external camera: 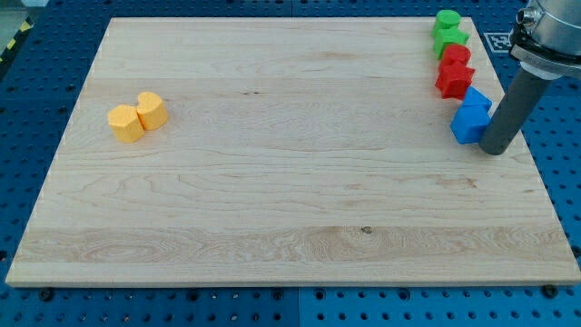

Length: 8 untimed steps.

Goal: Keep arm at the center of the board

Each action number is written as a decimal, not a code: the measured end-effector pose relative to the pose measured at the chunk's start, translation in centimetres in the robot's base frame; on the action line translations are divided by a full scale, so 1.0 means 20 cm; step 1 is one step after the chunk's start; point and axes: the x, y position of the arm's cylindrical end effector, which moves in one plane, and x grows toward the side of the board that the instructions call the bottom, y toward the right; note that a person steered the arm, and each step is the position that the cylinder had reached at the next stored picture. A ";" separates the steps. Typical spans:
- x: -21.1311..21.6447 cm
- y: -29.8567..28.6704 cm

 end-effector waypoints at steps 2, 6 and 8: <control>-0.01 0.00; 0.15 -0.06; 0.15 -0.17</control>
